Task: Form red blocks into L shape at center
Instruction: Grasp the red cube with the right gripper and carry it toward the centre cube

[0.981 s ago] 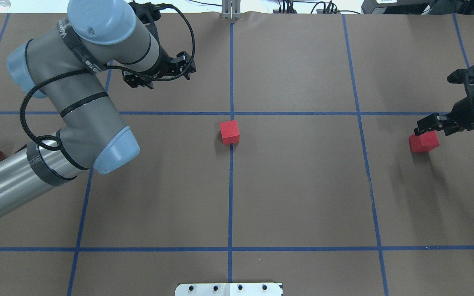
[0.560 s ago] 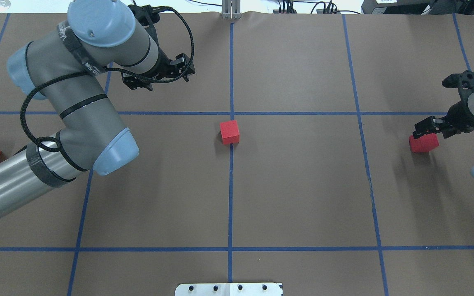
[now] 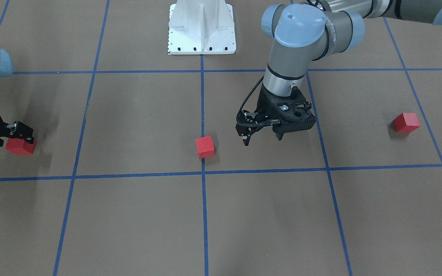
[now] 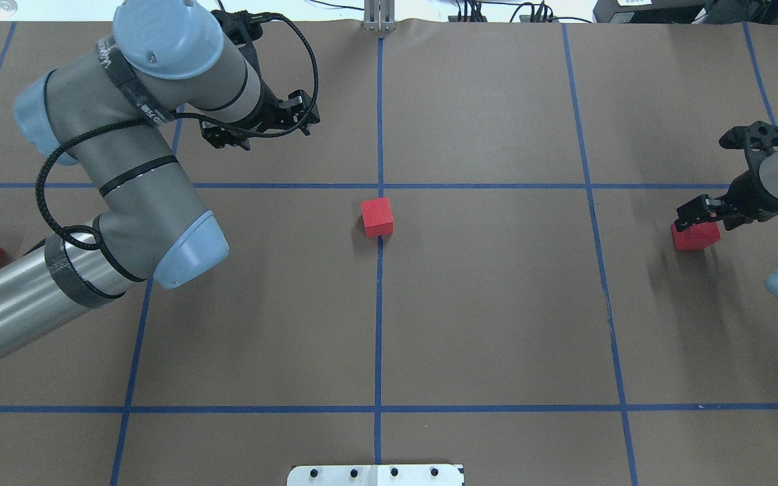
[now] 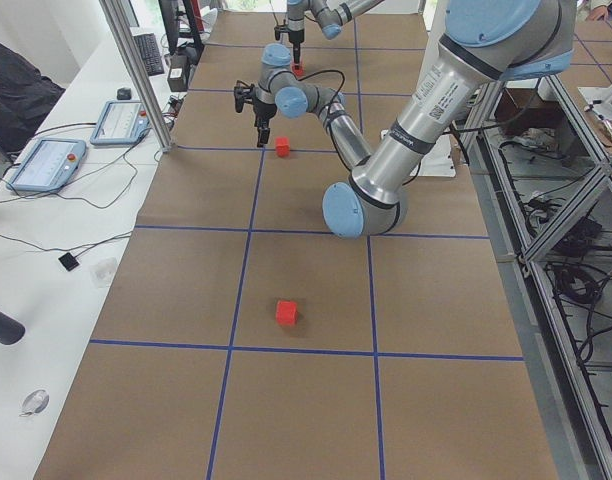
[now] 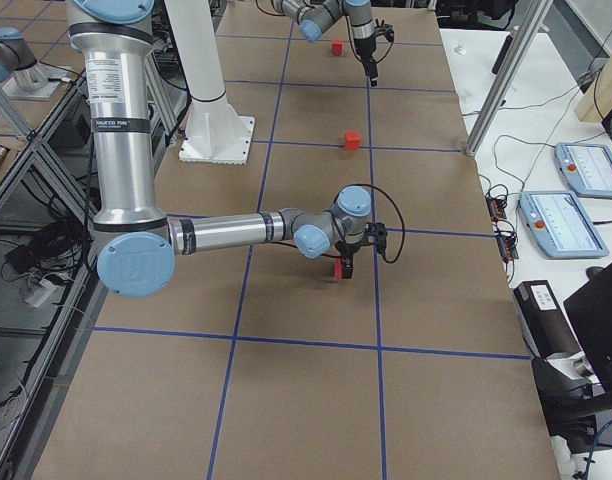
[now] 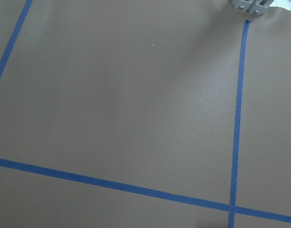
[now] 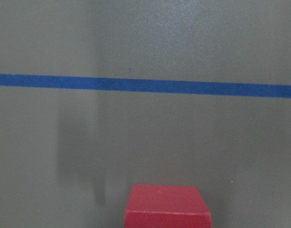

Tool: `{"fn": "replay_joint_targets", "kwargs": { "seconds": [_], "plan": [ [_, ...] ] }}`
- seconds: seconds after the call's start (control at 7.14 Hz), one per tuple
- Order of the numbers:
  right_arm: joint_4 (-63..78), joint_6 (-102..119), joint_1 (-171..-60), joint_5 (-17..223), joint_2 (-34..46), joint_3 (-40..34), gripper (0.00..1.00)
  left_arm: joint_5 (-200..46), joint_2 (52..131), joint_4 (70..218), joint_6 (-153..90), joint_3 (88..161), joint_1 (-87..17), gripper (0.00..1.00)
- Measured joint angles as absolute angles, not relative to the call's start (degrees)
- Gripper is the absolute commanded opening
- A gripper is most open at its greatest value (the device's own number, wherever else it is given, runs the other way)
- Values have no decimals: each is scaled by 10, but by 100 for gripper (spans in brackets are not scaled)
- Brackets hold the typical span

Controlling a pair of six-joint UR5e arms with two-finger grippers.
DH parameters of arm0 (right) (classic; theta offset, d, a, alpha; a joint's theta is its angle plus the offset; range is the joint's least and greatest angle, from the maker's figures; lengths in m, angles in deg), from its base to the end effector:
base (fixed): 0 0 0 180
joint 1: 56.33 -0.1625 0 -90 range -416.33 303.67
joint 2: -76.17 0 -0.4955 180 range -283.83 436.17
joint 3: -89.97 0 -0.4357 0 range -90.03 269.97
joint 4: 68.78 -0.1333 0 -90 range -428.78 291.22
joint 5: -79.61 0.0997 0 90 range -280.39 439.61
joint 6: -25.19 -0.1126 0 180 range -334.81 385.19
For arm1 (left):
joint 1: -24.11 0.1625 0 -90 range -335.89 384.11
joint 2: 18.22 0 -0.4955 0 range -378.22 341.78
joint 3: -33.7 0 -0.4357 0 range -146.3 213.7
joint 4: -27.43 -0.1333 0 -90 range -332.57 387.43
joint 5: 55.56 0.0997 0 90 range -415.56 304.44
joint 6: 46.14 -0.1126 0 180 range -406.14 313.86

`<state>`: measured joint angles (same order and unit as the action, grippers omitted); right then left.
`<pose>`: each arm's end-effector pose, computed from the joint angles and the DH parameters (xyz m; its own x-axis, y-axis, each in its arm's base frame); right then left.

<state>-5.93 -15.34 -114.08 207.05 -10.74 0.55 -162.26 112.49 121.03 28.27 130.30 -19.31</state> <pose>-0.2615 -0.5360 0.6666 0.6897 -0.0378 0.7231 0.0204 0.9993 0.0328 0.4864 -0.5993 0.2085 0.5745 -0.1893 -0.7963 0.3550 0.9342 0.0341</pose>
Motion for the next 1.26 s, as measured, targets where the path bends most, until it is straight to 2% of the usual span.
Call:
{"fn": "replay_joint_targets", "kwargs": {
  "seconds": [0.14, 0.7, 1.26],
  "plan": [
    [-60, -153, -1139, 2071, -107, 6, 3, -1623, 1123, 1210, 283, 1304, -193, 100],
    [-69, -139, -1138, 2078, -103, -27, 0, -1623, 1096, 1210, 270, 1328, -196, 100],
    [115, -146, -1085, 2069, 41, -119, 0, -1631, 954, 1212, 110, 1414, -247, 100]
  ]
}}
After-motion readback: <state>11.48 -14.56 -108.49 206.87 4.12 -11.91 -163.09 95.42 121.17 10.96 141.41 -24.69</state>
